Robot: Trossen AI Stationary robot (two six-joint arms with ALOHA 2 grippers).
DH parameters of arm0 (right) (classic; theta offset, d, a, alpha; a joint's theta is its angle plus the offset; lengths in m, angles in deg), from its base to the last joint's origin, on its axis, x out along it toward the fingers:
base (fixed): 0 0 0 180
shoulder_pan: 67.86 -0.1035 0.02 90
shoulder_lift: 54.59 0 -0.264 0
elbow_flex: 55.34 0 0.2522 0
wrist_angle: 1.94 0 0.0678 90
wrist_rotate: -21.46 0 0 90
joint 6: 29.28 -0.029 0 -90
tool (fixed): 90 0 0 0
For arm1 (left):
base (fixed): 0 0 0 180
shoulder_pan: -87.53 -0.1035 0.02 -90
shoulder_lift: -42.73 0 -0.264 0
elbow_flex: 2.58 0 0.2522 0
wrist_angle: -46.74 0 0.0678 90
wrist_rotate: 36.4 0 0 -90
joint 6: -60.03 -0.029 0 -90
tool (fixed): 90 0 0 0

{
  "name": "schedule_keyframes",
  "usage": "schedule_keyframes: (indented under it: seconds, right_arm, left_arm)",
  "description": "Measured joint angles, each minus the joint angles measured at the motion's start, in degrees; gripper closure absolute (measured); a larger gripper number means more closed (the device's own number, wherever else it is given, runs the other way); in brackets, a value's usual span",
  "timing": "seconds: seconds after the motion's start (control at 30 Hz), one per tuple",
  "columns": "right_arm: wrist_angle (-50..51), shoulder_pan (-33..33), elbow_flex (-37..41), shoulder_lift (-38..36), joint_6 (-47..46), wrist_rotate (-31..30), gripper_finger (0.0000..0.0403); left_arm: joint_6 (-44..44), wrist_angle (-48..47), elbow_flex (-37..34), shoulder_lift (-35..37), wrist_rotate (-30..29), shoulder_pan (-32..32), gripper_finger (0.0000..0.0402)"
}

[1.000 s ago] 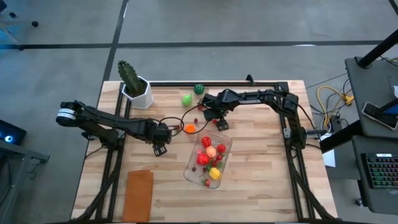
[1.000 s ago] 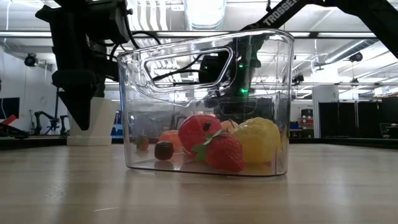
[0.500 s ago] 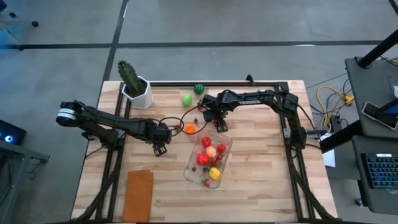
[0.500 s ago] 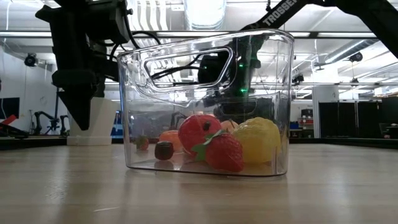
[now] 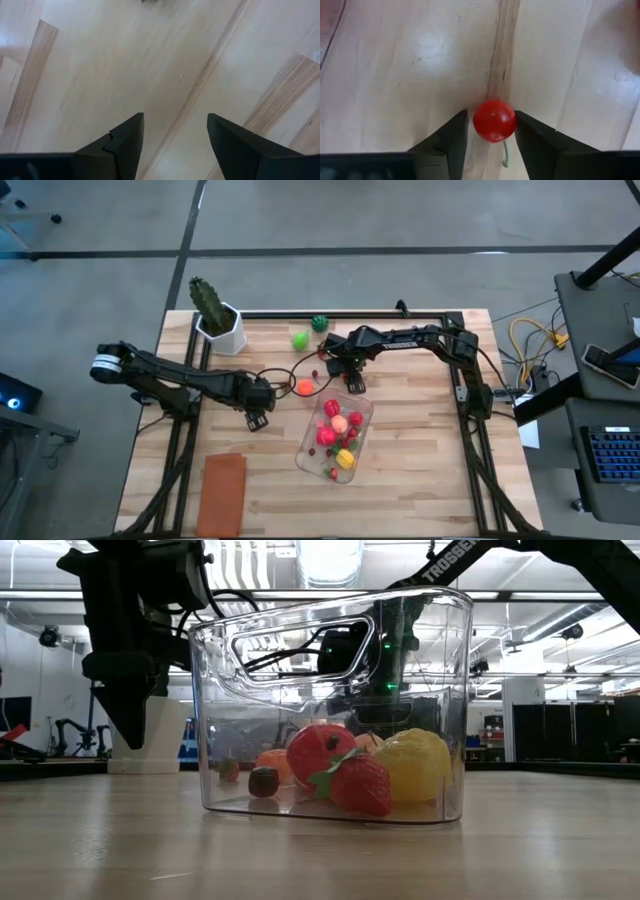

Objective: Pick and placing Produce into tupperware
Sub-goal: Put the red cherry into the transparent bin

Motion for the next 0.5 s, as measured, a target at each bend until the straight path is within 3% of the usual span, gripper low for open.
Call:
schedule_keyframes:
  seconds: [0.23,0.5]
  right_arm:
    - [0.3,-0.1,0.0,-0.1,-3.1,0.2,0.0295]
    - [-0.3,0.4,-2.7,-5.3,-9.0,0.7,0.0284]
  left_arm:
    - [-0.1,0.1,0.0,0.0,0.0,0.0,0.0198]
    - [-0.3,0.7,0.0,0.0,0.0,0.0,0.0198]
